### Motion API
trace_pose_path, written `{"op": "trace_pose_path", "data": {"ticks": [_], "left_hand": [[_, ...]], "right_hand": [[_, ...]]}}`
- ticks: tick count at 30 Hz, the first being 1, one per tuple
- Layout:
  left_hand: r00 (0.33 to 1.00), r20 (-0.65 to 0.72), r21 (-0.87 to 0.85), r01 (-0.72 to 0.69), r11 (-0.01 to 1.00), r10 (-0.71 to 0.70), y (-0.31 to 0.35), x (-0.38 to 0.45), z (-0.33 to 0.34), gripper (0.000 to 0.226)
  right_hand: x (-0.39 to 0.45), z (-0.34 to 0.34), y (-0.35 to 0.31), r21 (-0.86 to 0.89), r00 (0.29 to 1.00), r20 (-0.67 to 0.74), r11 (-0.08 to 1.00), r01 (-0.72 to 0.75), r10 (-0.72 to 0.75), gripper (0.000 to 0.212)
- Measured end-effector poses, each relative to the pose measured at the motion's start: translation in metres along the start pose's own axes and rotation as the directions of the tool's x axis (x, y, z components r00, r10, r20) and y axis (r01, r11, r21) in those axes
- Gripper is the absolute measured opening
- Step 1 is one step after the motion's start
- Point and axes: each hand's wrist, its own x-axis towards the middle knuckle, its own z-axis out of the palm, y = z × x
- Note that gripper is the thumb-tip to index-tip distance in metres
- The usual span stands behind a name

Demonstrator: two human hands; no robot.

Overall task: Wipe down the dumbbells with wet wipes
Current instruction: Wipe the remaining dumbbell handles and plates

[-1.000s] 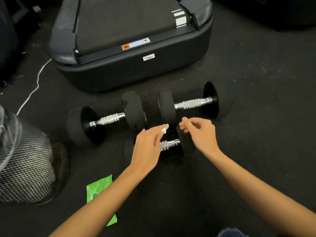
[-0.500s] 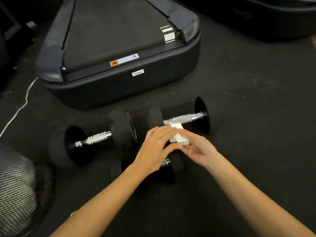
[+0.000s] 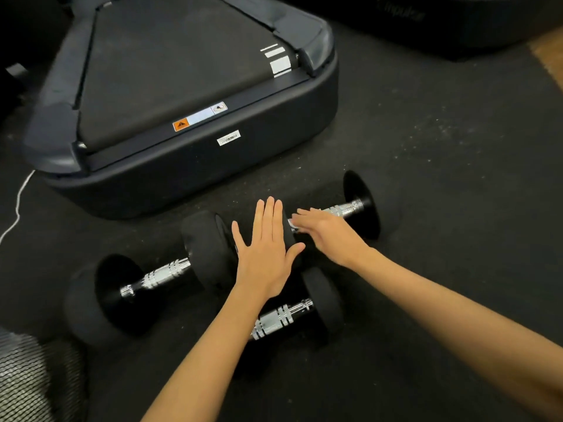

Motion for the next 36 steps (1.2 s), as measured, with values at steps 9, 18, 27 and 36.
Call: {"op": "trace_pose_path", "data": {"ticks": [9,18,27,36], "left_hand": [[0.998,0.061,0.023,-0.012,1.000,0.011,-0.001,0.003,-0.004,0.082],[0.996,0.085,0.075,-0.008,0.997,0.002,0.001,0.003,-0.008,0.084],[0.998,0.064,0.120,-0.022,0.993,0.014,0.001,0.001,-0.009,0.083],[0.997,0.071,0.150,-0.026,0.988,0.015,0.003,-0.001,-0.013,0.084]], "right_hand": [[0.009,0.003,-0.003,-0.032,0.998,0.018,0.998,-0.052,0.053,0.037],[0.001,0.002,0.004,0.003,0.996,-0.066,0.998,-0.065,0.065,0.034],[0.002,0.002,0.002,-0.042,0.995,-0.030,0.994,-0.096,0.095,0.039],[-0.001,-0.013,0.018,0.078,0.995,0.028,0.993,-0.093,0.091,0.031]]}}
